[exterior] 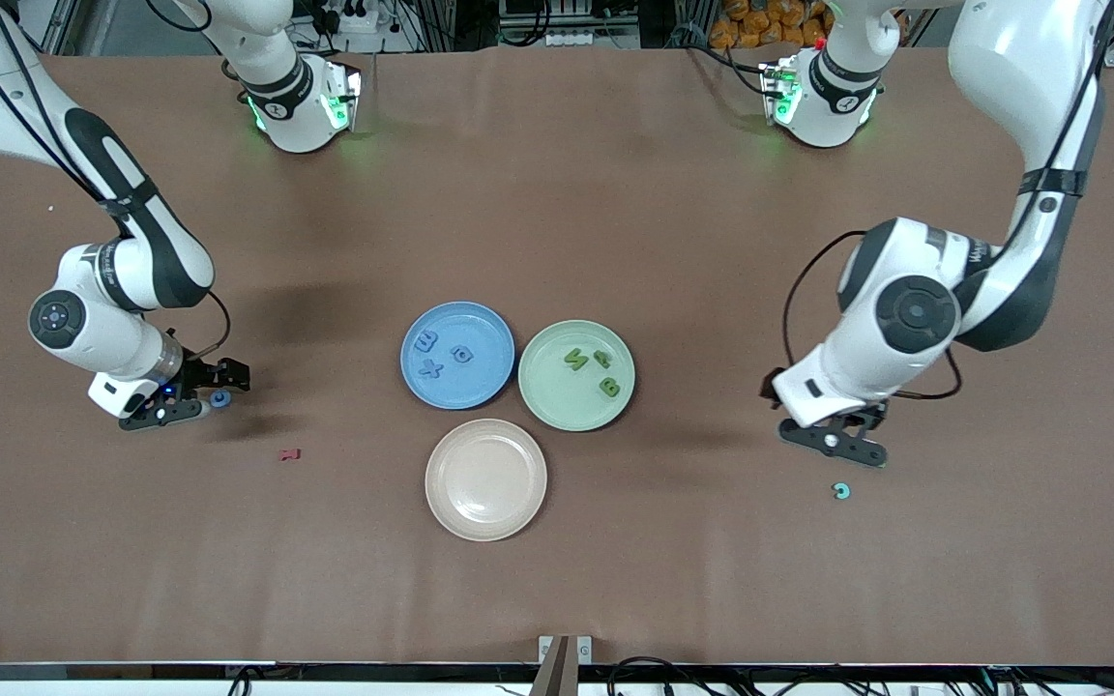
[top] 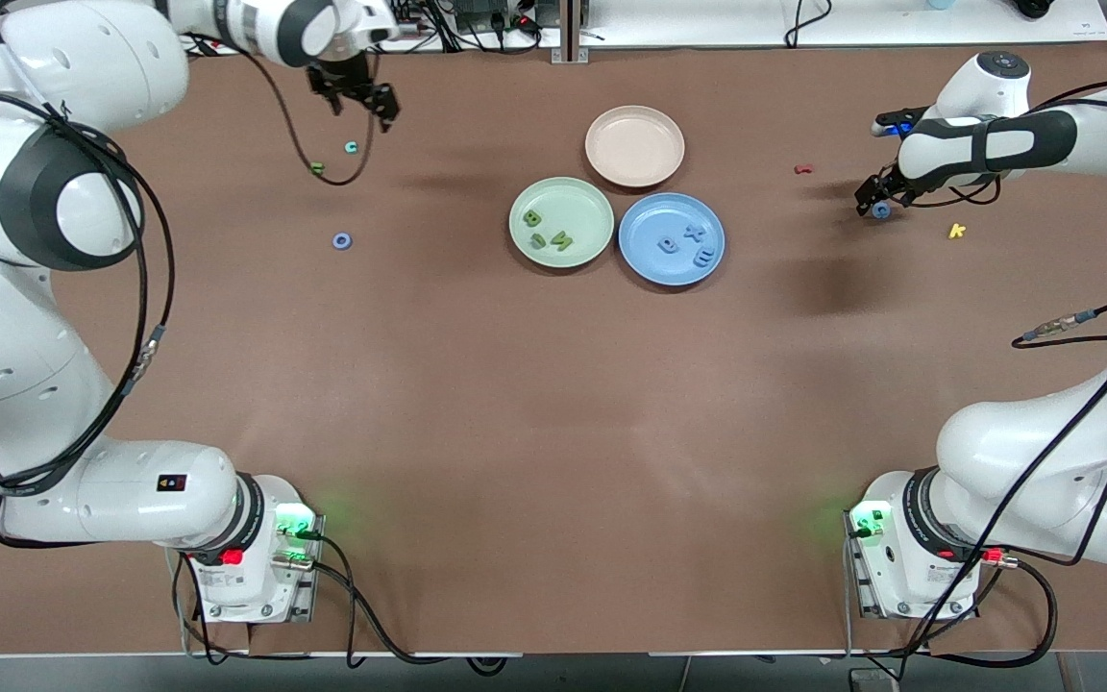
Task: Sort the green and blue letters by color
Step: 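Grasp the blue e with the right gripper while the left gripper reaches green u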
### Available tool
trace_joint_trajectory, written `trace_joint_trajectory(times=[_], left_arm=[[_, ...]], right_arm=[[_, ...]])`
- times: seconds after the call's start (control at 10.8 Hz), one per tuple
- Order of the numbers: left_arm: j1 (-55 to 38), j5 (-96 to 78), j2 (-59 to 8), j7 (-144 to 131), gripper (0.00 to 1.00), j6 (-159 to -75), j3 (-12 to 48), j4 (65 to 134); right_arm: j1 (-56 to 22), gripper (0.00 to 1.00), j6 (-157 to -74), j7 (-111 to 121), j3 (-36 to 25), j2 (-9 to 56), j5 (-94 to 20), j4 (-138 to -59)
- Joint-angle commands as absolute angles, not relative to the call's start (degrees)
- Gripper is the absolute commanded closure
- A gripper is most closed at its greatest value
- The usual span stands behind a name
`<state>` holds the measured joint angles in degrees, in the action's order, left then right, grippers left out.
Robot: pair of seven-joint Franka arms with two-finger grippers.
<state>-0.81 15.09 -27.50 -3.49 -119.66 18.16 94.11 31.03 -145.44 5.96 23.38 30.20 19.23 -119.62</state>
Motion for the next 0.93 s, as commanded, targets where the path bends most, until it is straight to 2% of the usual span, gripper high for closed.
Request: trace_joint_trajectory(times=[0.0, 0.37, 0.84], left_arm=[[-2.72, 7.59, -25.57, 11.90, 0.00, -119.71, 8.03, 97.12], [-3.60, 1.70, -31.10, 24.57, 0.00, -123.92, -0.25, 97.12], [-3.16, -3.16, -35.59, 31.72, 0.00, -127.35, -2.81, 96.59]], right_arm=[[32.08, 0.00, -147.22, 4.75, 23.38, 30.06, 20.57, -121.03], [31.55, 0.00, -147.13, 4.57, 22.94, 30.76, 20.57, -119.98], [30.85, 0.00, -147.04, 4.48, 21.97, 32.96, 21.45, -117.77]])
